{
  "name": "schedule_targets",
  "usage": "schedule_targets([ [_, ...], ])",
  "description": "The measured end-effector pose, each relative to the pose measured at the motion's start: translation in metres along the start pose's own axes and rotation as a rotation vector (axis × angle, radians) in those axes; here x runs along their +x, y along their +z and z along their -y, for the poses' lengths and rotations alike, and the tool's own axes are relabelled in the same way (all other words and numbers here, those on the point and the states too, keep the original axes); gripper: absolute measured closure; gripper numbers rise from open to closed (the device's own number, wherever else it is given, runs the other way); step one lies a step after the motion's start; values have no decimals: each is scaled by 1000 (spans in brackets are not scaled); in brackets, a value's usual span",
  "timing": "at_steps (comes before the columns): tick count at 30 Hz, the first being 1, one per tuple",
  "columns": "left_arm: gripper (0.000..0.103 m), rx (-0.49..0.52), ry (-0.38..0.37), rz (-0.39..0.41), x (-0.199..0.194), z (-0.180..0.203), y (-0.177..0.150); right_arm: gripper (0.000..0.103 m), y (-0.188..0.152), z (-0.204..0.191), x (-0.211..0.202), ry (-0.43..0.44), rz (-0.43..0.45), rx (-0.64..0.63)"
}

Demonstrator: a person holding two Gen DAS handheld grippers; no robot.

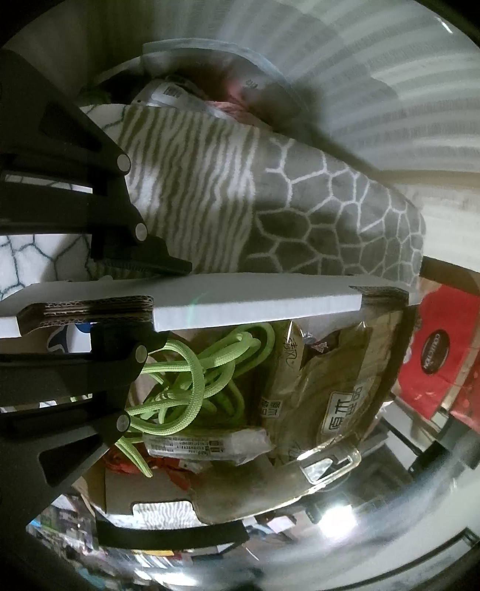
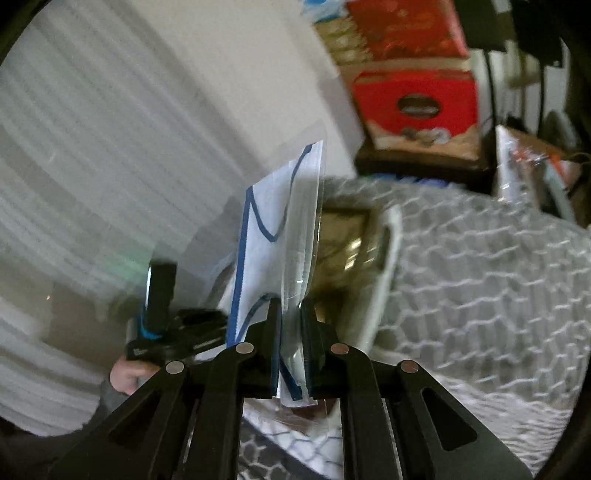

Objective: Organize objects
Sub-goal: 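Lay the clear bag over the box contents with the right tool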

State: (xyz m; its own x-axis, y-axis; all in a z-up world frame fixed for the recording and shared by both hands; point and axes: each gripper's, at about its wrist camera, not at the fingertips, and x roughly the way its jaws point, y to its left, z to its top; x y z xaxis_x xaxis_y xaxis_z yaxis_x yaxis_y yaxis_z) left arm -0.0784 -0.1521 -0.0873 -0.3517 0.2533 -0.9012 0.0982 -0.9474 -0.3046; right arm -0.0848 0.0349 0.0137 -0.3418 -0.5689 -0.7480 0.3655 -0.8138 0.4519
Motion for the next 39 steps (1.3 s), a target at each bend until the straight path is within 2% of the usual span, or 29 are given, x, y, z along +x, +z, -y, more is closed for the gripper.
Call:
schedule_targets([
  [4, 85, -1, -5, -1, 0, -1, -1, 94, -12, -1, 39, 9, -53, 45],
  [9, 85, -6, -17, -2, -1, -3, -2, 93, -22, 4, 66, 2, -73, 128],
  [12, 84, -17, -32, -5, -2, -4, -2, 85, -25, 3, 69, -44, -86, 114],
  [13, 84, -23, -40, -3, -3, -5, -1, 79, -26, 2, 70, -51, -92, 110],
  [14, 84, -27, -44, 2, -4, -5, -1, 72, -27, 2, 69, -51, -100, 107],
  [16, 84, -30, -48, 11, -8, -6, 1, 69, -28, 0, 64, -42, -101, 98],
  [20, 83, -32, -58, 23, -14, -7, 4, 69, -32, -8, 54, -60, -105, 51],
  [26, 79, -42, -51, 38, -17, -9, 7, 69, -44, -22, 61, -101, -142, -12],
  [30, 73, -47, -50, 40, -18, -13, 9, 69, -39, -21, 52, -105, -107, -16],
  [34, 65, -65, -55, 54, -20, -20, 11, 67, -34, -14, 25, -88, -53, -4],
  [39, 65, -60, -49, 58, -21, -21, 14, 63, -25, 9, 3, -146, -11, 35],
])
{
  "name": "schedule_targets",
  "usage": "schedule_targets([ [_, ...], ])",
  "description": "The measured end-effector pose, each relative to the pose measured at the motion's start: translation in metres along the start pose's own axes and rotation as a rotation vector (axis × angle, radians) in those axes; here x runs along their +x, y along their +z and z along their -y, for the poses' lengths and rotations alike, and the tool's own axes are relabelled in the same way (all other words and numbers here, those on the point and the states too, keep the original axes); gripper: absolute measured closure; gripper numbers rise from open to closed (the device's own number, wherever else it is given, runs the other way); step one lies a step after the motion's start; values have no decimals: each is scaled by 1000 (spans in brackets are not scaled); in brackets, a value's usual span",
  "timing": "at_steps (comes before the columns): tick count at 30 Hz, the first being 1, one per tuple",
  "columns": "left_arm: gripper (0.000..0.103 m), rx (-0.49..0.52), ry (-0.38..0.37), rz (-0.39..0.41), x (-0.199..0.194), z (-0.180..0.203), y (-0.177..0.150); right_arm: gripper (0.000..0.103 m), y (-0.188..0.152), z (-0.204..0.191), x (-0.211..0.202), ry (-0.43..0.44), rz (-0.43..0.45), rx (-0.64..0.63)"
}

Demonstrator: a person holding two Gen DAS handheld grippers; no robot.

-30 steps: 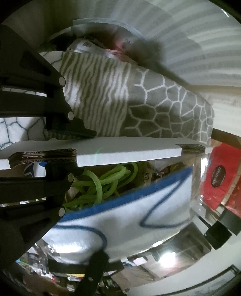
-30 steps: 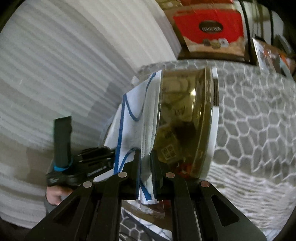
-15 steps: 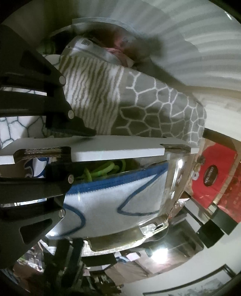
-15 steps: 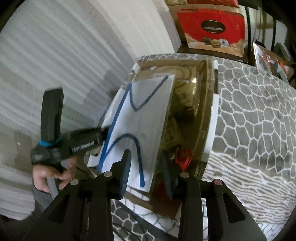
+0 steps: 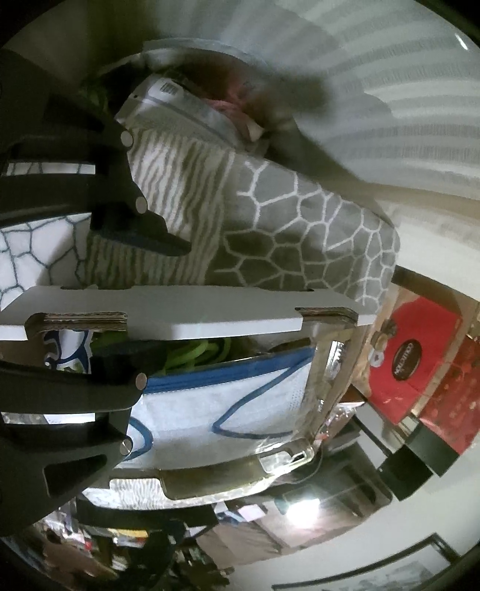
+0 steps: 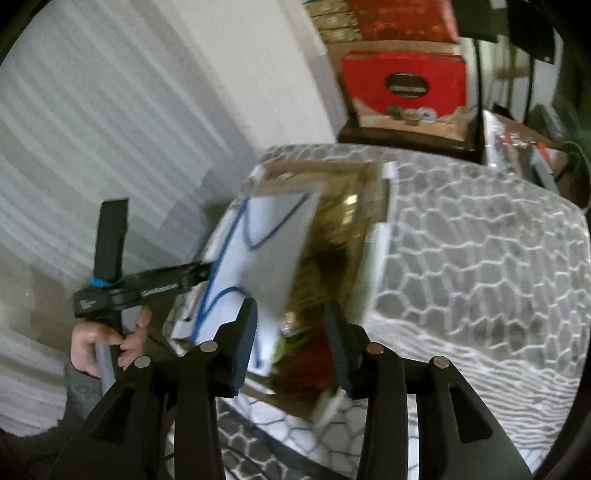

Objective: Organize objects
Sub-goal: 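Lay the clear bag over the box contents with the right tool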

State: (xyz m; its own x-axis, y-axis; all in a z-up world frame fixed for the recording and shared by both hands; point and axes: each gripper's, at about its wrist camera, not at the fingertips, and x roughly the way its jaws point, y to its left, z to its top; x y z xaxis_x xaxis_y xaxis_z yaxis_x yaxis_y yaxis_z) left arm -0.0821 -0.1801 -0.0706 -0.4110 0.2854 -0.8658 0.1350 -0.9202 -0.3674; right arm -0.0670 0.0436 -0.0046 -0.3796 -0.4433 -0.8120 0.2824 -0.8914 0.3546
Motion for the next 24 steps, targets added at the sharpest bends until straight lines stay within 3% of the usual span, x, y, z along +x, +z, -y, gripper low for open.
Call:
schedule_targets([
  [5, 65, 16, 14, -1, 0, 3, 3, 63, -7, 28, 6, -48, -20, 61],
  [12, 55, 13, 14, 28, -15, -1, 18, 63, -45, 35, -16, 42, 22, 125],
  [15, 55, 46, 39, 19, -11, 5, 27, 63, -56, 31, -20, 43, 38, 137],
  [19, 55, 80, 44, 1, 1, 17, 34, 62, -63, 33, -5, -18, 15, 143],
  [24, 55, 101, 81, -19, 13, 25, 41, 62, -63, 34, 13, 2, -11, 155],
])
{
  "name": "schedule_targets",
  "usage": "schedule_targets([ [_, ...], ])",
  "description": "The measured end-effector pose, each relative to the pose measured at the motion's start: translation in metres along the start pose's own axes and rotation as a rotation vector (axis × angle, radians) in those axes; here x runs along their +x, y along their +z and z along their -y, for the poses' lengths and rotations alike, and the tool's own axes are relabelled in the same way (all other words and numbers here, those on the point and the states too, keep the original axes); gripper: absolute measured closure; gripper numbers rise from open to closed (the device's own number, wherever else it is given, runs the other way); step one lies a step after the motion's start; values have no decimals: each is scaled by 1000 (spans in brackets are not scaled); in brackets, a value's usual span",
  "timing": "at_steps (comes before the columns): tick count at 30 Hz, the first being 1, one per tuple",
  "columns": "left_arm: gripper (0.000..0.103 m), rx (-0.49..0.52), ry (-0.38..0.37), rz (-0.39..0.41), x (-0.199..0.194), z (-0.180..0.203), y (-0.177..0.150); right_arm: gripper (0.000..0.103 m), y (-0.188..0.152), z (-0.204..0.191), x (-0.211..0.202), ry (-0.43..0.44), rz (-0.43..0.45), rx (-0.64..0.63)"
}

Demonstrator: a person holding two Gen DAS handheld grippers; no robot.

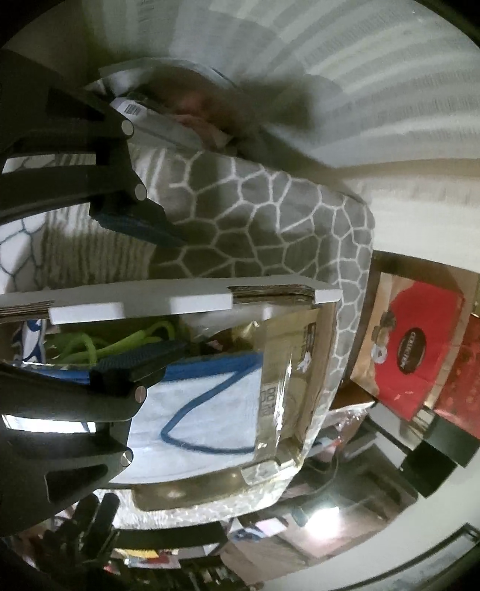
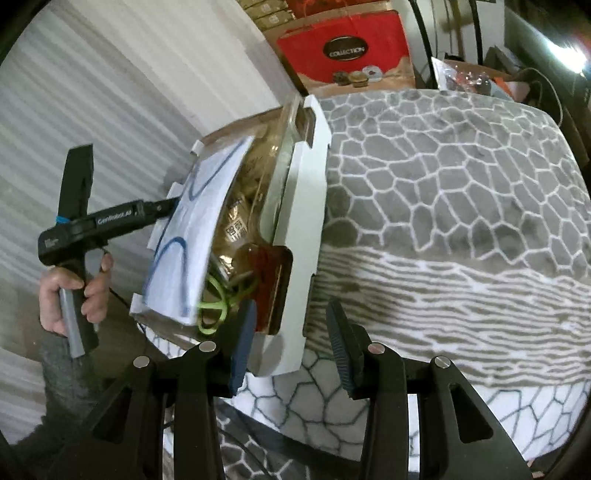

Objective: Organize objects
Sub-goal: 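Release the clear bag in the box and withdraw the right tool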

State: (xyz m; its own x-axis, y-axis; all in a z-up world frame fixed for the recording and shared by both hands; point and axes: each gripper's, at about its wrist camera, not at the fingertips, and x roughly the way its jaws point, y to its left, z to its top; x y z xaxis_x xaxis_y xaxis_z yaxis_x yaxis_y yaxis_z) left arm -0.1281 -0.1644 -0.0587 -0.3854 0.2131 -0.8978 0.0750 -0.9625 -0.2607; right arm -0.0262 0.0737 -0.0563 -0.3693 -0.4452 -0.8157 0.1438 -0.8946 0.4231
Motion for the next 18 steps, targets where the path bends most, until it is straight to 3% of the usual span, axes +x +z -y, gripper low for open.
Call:
schedule_targets([
  [6, 59, -2, 21, -13, 6, -1, -1, 62, 15, -8, 14, -60, -6, -39],
  [10, 55, -46, -6, 15, -6, -7, -9, 62, 21, -16, 24, -132, -4, -97],
  [14, 55, -68, -51, 40, -19, -13, -20, 71, 22, -20, 28, -156, 2, -126],
  [18, 55, -44, -39, 31, -17, -8, -26, 76, 26, -20, 33, -160, 8, -140],
])
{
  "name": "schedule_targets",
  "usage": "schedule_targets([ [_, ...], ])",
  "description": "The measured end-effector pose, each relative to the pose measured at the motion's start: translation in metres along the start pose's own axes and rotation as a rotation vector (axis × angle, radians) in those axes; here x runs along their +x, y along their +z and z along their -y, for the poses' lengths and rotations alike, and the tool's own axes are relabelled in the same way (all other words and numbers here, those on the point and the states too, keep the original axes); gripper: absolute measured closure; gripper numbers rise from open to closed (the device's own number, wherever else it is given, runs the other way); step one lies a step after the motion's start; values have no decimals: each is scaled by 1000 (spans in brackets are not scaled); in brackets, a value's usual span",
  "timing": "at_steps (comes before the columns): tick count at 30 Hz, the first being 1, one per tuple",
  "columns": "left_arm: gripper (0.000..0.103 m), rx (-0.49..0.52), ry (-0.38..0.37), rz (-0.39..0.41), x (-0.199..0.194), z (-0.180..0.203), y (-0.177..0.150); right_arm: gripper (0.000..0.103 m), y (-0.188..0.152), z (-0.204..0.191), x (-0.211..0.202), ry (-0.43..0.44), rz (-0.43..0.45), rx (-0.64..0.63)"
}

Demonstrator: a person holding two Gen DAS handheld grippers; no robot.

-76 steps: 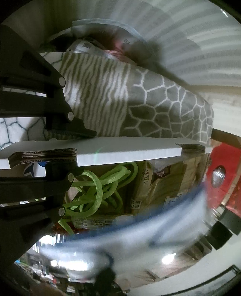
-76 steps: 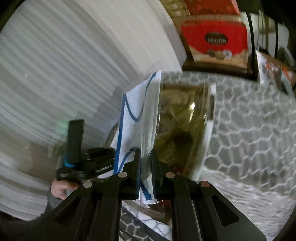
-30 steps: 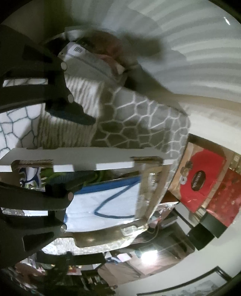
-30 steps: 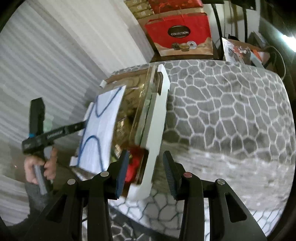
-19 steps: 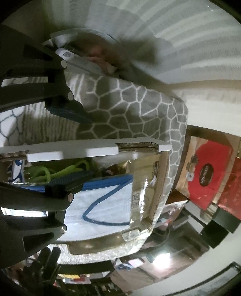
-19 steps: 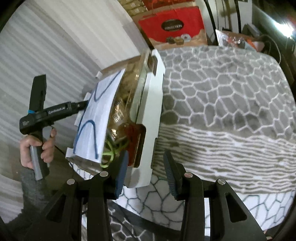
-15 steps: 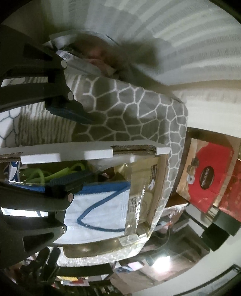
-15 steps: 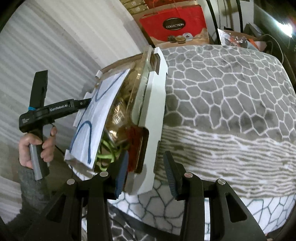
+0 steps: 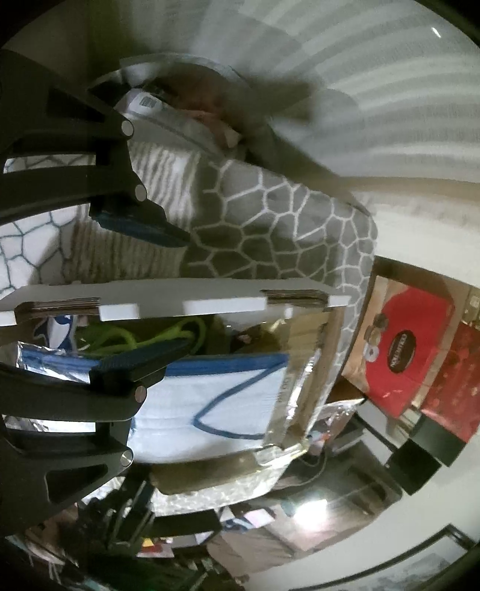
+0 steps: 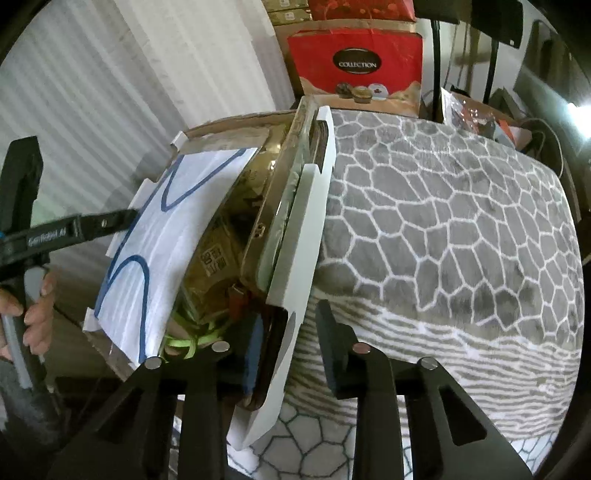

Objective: Organize objects
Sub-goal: 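Release the clear bag in the box and withdraw the right tool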

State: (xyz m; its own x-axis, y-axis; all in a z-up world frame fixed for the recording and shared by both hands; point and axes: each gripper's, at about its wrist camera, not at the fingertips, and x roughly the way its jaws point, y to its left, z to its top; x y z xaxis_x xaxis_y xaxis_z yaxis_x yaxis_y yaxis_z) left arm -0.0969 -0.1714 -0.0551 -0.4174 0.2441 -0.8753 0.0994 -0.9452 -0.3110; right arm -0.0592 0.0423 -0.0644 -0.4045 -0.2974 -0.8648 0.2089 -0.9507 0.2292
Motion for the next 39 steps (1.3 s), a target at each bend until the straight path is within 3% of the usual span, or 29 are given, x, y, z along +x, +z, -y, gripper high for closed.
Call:
schedule_targets([
  [2, 55, 0, 0, -11, 6, 1, -3, 81, 1, -1, 3, 12, 1, -4],
  [3, 64, -1, 0, -17, 9, 1, -4, 84, 1, -2, 4, 17, 0, -6],
  [4, 81, -2, -6, -27, 12, 2, -6, 84, 1, -4, 3, 9, 3, -11],
  [5, 86, -4, -16, -42, 15, 2, -8, 85, 0, -5, 3, 3, 5, -18],
  [14, 85, -65, -15, -20, 13, 7, -17, 87, 7, -2, -5, -20, 23, -61],
  [21, 75, -156, -117, -16, 16, 31, -37, 92, 31, 36, -14, -46, 1, -99],
  [27, 69, -94, -136, -52, 24, 60, -42, 91, 39, 67, -11, -46, -24, -102],
  [30, 57, -56, -136, -39, 14, 59, -39, 85, 36, 73, -25, -34, 9, -64],
  [32, 53, -44, -124, -13, 2, 53, -36, 55, 31, 76, -46, -66, 64, -31],
  [37, 35, -38, -102, 80, -27, 30, -10, 52, 10, 84, -90, -65, 164, 100],
  [39, 34, -28, -89, 89, -29, 24, 8, 52, -4, 82, -99, -61, 177, 133],
])
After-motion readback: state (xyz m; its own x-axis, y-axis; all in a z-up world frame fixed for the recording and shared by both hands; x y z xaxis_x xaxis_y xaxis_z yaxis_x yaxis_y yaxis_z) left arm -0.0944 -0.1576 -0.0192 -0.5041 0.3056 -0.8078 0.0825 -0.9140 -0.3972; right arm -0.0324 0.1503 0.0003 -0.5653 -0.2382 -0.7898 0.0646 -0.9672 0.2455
